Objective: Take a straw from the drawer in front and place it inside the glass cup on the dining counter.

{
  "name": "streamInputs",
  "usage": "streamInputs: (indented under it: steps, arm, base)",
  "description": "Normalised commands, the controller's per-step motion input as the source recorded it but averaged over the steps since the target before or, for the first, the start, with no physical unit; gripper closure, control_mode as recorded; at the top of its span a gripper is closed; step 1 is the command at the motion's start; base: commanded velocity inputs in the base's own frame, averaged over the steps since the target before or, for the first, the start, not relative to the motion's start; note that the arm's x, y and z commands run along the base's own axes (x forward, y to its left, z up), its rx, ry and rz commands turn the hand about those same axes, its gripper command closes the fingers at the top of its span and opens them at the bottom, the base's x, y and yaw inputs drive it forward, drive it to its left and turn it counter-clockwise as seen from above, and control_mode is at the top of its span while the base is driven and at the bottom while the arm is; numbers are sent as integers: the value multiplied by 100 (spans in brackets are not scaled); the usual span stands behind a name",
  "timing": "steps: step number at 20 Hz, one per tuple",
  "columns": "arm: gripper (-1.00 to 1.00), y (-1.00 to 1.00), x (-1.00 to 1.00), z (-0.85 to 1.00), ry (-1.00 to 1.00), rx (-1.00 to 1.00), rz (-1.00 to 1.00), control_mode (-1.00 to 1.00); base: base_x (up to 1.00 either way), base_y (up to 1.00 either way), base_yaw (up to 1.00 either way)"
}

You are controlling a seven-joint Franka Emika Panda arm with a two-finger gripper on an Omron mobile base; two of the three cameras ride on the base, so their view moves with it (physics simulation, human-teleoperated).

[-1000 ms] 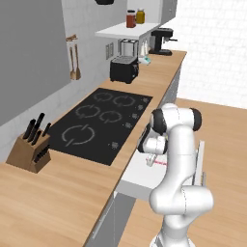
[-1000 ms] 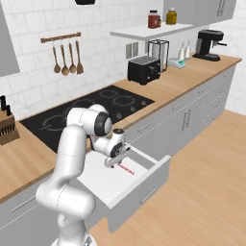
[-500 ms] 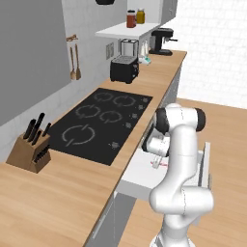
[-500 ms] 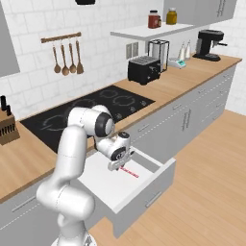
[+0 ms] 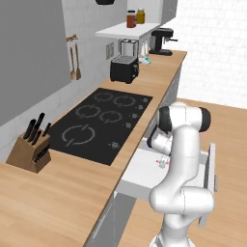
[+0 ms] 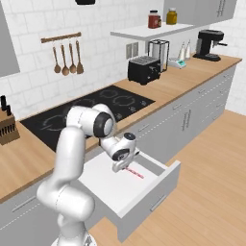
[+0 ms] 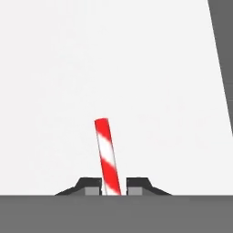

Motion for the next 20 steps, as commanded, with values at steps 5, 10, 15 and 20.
streamInputs:
  steps: [5,10,15,20]
  arm:
    - [100,-8,-23,96,-13,0,0,-100]
    - [100,0,-40,100,-15,0,0,-100]
    - [100,0,-39,100,-10,1,0,-100]
    - [100,0,-32,100,0,4,0,-100]
  base:
    - [0,0,0]
    - [0,0,0]
    - [0,0,0]
    - [0,0,0]
